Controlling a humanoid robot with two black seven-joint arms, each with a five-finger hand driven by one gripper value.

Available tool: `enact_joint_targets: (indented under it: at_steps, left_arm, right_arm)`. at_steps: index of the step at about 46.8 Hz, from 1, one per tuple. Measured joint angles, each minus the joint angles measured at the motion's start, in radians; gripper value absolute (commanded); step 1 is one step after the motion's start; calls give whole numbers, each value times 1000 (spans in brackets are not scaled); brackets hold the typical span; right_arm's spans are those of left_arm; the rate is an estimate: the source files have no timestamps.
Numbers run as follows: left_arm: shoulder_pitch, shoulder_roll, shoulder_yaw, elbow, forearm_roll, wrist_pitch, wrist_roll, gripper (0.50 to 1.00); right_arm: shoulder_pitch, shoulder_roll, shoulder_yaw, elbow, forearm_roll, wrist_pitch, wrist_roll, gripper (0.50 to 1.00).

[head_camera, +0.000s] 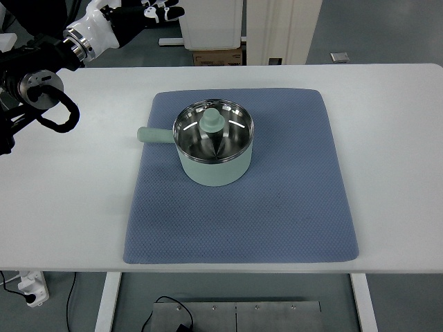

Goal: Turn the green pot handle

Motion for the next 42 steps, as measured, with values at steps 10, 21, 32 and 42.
enact_joint_targets:
  at_steps: [10, 21, 32, 42]
  left_arm:
    - [79, -20, 0, 79, -100, 14, 5, 1000]
    - [127, -28, -37, 102, -159, 50, 35, 1000]
    - [164, -35, -45, 119, -161, 50, 80, 1000]
    - [216, -62, -73, 166, -163, 50, 93, 1000]
  right_arm:
    - [-1, 0, 0, 0, 0, 0, 0, 1000]
    - [0, 0, 0, 0, 0, 0, 0, 1000]
    - [0, 0, 0, 0, 0, 0, 0, 1000]
    - [0, 0, -1, 0, 0, 0, 0, 1000]
